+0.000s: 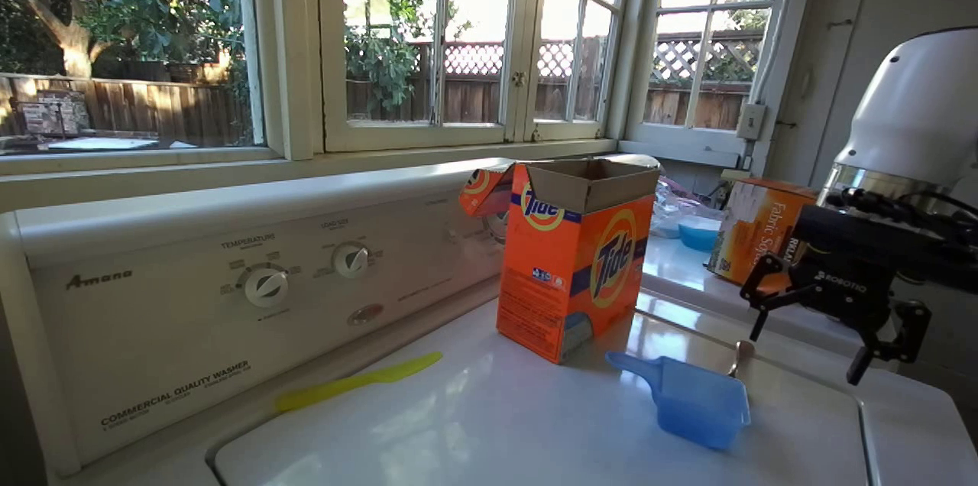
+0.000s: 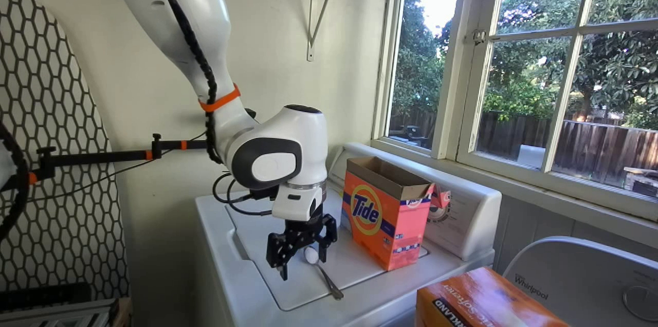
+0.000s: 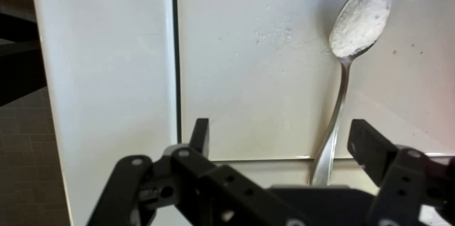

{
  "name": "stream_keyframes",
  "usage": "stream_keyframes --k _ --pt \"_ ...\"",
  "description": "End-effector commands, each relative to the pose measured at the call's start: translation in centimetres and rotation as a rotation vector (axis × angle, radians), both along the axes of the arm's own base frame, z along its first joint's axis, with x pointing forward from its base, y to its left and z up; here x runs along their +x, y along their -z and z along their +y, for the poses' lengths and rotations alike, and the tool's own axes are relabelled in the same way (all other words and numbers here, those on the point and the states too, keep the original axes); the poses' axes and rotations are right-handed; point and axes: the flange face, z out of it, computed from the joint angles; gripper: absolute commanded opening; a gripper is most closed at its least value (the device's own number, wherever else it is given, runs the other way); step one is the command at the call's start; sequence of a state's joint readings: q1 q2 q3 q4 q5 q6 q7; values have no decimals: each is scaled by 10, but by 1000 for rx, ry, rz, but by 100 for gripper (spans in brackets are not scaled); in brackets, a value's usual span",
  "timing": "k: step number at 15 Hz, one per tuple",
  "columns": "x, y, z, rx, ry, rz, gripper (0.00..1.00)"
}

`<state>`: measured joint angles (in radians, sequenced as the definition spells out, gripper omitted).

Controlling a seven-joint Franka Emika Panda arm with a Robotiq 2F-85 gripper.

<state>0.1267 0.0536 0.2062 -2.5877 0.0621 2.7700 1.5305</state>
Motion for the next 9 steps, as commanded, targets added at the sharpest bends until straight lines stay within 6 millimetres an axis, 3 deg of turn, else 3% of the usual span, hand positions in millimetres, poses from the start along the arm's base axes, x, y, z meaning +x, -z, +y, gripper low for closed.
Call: stream_keyframes --k 1,9 --pt "9 8 4 -3 17 -26 100" --pt "27 18 21 7 -10 -38 100"
